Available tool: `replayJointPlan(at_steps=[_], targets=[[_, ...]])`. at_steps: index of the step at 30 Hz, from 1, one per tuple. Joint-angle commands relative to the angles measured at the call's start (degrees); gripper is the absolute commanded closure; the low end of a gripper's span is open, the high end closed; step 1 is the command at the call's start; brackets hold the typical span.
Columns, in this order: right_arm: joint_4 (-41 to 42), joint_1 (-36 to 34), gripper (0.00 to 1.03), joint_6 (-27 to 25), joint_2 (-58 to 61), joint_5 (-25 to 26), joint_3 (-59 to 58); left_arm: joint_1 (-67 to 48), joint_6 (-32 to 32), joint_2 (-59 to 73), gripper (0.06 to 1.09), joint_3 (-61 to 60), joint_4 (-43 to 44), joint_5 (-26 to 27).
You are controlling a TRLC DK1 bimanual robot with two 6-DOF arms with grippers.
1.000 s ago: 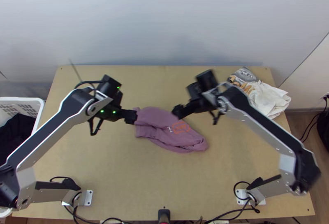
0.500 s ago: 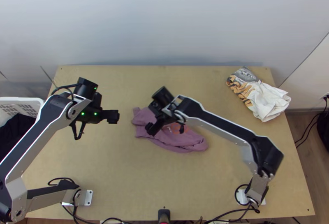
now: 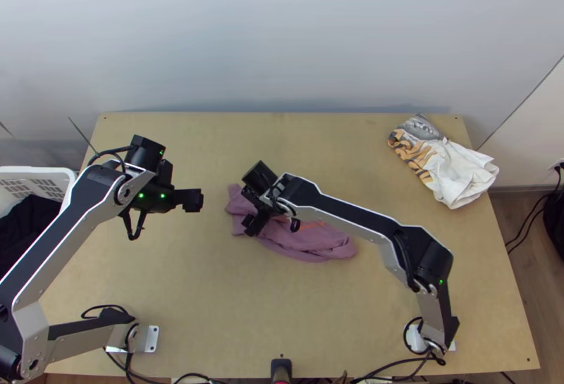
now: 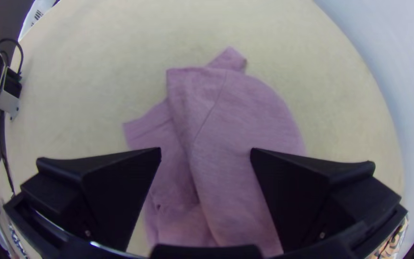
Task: Fold the t-shirt
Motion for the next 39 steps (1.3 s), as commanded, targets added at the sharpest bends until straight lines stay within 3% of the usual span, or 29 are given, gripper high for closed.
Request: replayJointPlan(at_steps=[1,2,4,5,22,29,32,33,34,36,37,38,39], targets=[[0.3,-0.6,0.44,-0.4,3.7,1.9,0.8,0.2,-0.3,0.1,0.15,-0.7,0.3,0.3],[0.3,-0.8,0.55,-0.5,3.9,1.9,1.0,0.2,-0.3,0.1,0.15,-0.8,0.3,0.3],[0.3,-1.2,0.92,-1.6,4.3,1.8,1.7,0.2,-0.4,-0.1,0.15,-0.9,0.3,0.4],[0.3,-1.5,0.98,-1.6,4.4,1.8,2.2,0.1,-0.5,-0.2,0.15,-1.0,0.3,0.5],[-1.8,-13.1,0.99,2.8,-5.2,0.7,1.6,-12.3,-3.9,3.4,0.15,-0.5,3.7,0.5],[-3.2,-18.4,0.99,4.3,-8.9,-2.2,-1.2,-15.0,-4.7,9.6,0.15,5.2,5.0,-0.5],[-3.2,-19.7,0.98,6.7,-11.2,-6.0,-2.7,-14.3,-6.1,10.2,0.15,7.0,6.0,-2.2],[-3.3,-19.8,0.91,7.4,-12.1,-6.3,-3.0,-13.8,-6.4,10.0,0.15,7.0,6.5,-2.7],[-3.7,-19.8,0.74,8.3,-13.1,-6.4,-3.4,-13.6,-6.5,9.8,0.15,7.0,6.7,-3.9],[-3.8,-20.5,0.27,11.3,-15.6,-6.4,-4.5,-12.8,-6.5,8.8,0.15,6.8,6.8,-5.4],[-3.8,-20.8,0.1,12.1,-17.0,-6.4,-5.0,-11.9,-6.5,8.1,0.15,6.6,7.0,-5.8],[-3.9,-21.1,0.03,12.0,-18.2,-6.3,-5.3,-10.9,-6.5,7.3,0.15,6.6,7.0,-6.5],[-4.1,-21.3,0.03,12.0,-19.6,-6.3,-5.7,-10.0,-6.5,6.5,0.15,6.4,7.2,-7.5]])
